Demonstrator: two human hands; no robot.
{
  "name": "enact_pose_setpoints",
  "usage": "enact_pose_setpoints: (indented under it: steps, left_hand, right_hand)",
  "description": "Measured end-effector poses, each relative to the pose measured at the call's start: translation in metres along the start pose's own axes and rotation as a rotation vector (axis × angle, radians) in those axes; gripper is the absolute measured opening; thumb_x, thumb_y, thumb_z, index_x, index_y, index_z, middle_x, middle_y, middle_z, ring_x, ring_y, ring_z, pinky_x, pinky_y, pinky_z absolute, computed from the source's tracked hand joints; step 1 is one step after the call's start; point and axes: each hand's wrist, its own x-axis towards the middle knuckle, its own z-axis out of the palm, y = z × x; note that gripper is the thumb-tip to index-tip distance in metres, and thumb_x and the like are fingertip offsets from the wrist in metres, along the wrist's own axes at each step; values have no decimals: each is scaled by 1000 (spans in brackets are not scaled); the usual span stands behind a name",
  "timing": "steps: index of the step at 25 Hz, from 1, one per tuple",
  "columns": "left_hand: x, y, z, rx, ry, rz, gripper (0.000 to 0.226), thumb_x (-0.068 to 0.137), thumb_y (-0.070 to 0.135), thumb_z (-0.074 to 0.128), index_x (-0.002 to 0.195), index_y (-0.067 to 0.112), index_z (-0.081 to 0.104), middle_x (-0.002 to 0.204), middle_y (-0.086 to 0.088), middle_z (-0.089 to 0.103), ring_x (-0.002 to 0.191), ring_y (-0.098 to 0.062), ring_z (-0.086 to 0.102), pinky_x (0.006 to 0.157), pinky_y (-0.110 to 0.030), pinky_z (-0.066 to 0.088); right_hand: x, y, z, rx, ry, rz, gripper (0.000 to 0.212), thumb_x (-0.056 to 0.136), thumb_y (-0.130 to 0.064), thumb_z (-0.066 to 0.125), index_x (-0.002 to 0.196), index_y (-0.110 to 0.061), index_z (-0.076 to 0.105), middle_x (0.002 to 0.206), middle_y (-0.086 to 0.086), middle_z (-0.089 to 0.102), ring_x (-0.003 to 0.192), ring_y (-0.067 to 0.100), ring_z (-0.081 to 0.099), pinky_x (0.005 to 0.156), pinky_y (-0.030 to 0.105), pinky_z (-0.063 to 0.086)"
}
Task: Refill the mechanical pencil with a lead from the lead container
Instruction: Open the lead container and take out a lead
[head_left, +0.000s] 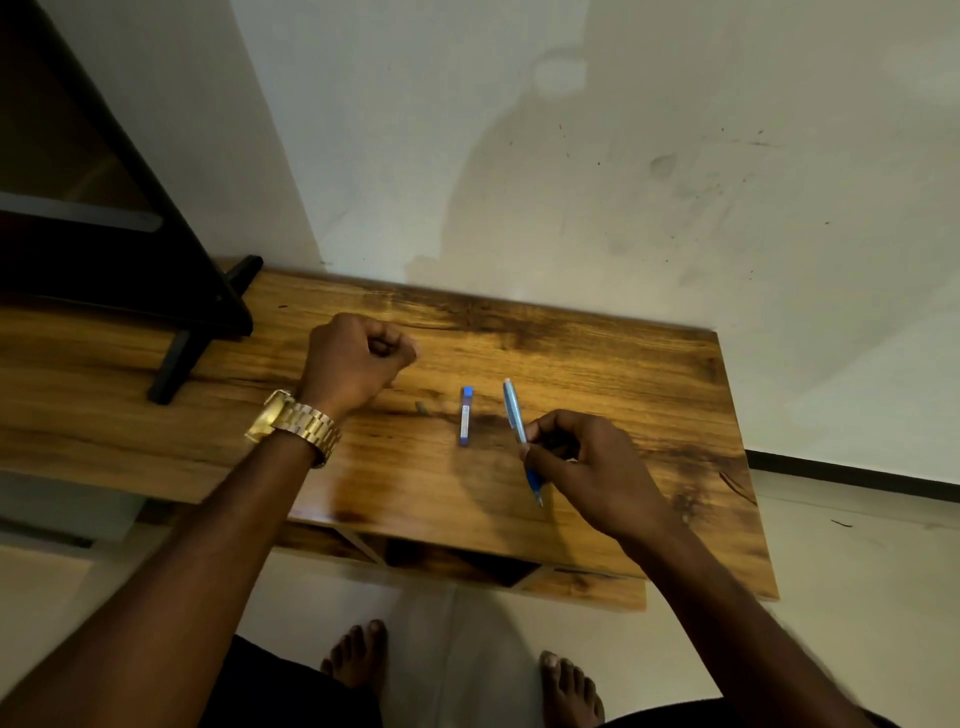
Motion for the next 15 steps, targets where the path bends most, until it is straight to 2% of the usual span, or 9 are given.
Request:
enact_pose_setpoints:
  steps: [2,4,5,7,9,12,14,15]
  left_hand:
    - [3,-6,8,242,41,33,15,86,27,91,91,13,88,83,2,83,69,-11,76,71,-18,61]
    - [8,-7,18,303,-28,-41,17,85,25,92,93,11,88,93,-5,86,88,-20,80,91,-36,65]
    - [10,-6,22,312,-41,-89,18,84,26,93,94,11,88,95,-6,86,95,-23,80,94,-40,64]
    - [14,-5,24,323,-21,-140,21,82,28,95,93,12,88,96,-6,85,100,-23,79,93,-42,65]
    - [13,-2,23,313,-10,-139,23,80,30,96,91,12,87,94,-6,85,95,-24,80,90,-41,66]
    - [7,5,18,293,84,-84,29,83,42,93,90,15,86,88,-2,83,93,-22,78,83,-40,66]
    - [-1,10,19,307,138,-40,30,85,49,89,85,19,83,80,3,77,93,-21,76,79,-43,66]
    - [-6,13,24,323,105,-21,32,84,51,89,82,20,83,78,4,76,90,-21,76,77,-43,66]
  right_hand:
    - [1,0,-3,35,36,18,6,100,-19,78,103,-24,77,90,-4,82,84,9,79,81,29,64]
    - [2,1,-3,48,44,32,6,100,-19,78,105,-23,78,90,-3,82,84,10,80,82,31,66]
    - [2,3,-3,50,43,37,7,100,-19,78,105,-23,78,90,-3,82,83,9,80,82,31,66]
    - [3,6,-2,51,44,53,7,100,-20,78,106,-24,78,91,-5,82,83,6,79,81,31,66]
    - [4,9,-2,74,66,83,7,99,-20,79,105,-24,79,92,-5,82,84,7,80,83,34,68]
    - [11,15,-4,85,177,115,9,97,-21,82,106,-22,82,90,-5,84,85,8,81,83,37,69]
    - [19,21,-3,61,246,144,13,94,-24,85,107,-21,83,85,-5,84,80,5,81,78,32,68]
    - [23,23,-2,30,267,156,13,93,-25,87,105,-21,83,83,-6,83,76,3,79,73,26,66]
